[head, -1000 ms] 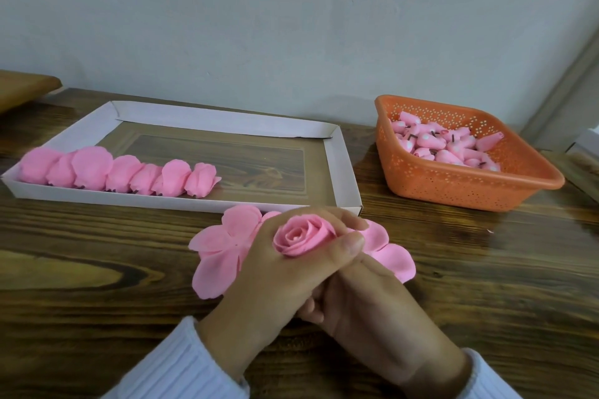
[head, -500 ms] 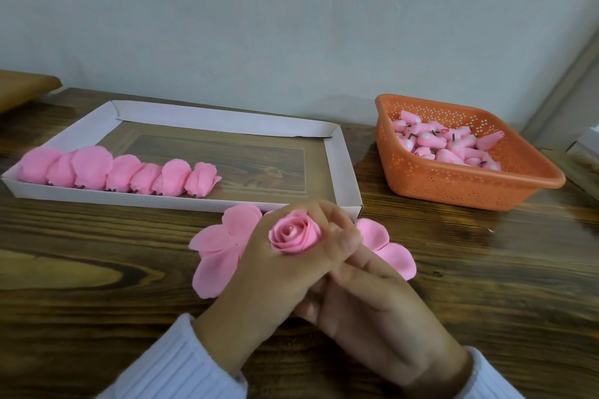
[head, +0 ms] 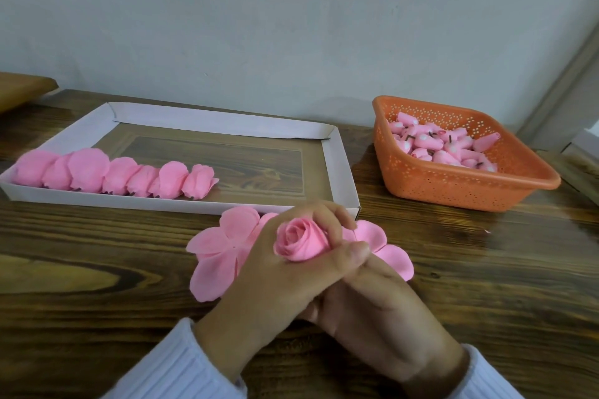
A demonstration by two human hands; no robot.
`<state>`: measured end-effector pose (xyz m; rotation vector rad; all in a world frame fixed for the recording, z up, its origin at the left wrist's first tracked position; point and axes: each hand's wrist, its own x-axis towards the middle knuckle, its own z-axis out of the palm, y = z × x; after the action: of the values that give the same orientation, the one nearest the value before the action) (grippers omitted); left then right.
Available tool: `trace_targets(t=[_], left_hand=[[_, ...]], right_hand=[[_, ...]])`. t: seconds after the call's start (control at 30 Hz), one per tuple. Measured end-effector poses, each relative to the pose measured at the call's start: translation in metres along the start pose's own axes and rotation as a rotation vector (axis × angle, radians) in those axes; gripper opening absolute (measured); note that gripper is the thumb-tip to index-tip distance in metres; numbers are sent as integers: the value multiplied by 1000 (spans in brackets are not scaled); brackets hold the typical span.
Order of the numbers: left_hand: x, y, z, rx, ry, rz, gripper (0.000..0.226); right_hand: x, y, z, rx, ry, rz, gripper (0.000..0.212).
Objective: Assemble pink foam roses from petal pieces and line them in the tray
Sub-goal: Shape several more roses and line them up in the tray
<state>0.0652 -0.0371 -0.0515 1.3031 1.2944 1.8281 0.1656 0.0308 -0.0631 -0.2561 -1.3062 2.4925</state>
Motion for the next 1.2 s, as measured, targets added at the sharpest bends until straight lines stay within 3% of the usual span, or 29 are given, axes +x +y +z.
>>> trace_targets(t=[0.1, 0.23, 0.27, 0.4, 0.6, 0.73, 0.87, 1.0, 1.13, 1.2], left_hand=[[-1, 0, 1, -29, -26, -73, 23], [0, 1, 0, 49, 40, -71, 23], [0, 2, 0, 48, 39, -59, 22], [-4, 4, 2, 9, -16, -70, 22], [0, 0, -1, -7, 52, -41, 26], [1, 0, -3, 45, 57, 25, 21], [-2, 0, -1, -14, -27, -95, 29], [0, 0, 0, -14, 31, -97, 36], [2, -2, 1, 29, 85, 27, 19], [-1, -4, 4, 24, 60, 92, 12]], right_hand=[[0, 3, -1, -119, 27, 30, 36], [-2, 1, 2, -5, 7, 12, 60], [-1, 0, 4, 16, 0, 11, 58], [-1, 0, 1, -62, 58, 39, 23], [-1, 3, 3, -22, 40, 19, 50], [-3, 3, 3, -7, -7, -7, 44], [1, 3, 0, -84, 73, 60, 18], [0, 7, -1, -32, 5, 31, 28], [-3, 5, 2, -23, 75, 14, 43], [-4, 3, -1, -89, 47, -33, 35]])
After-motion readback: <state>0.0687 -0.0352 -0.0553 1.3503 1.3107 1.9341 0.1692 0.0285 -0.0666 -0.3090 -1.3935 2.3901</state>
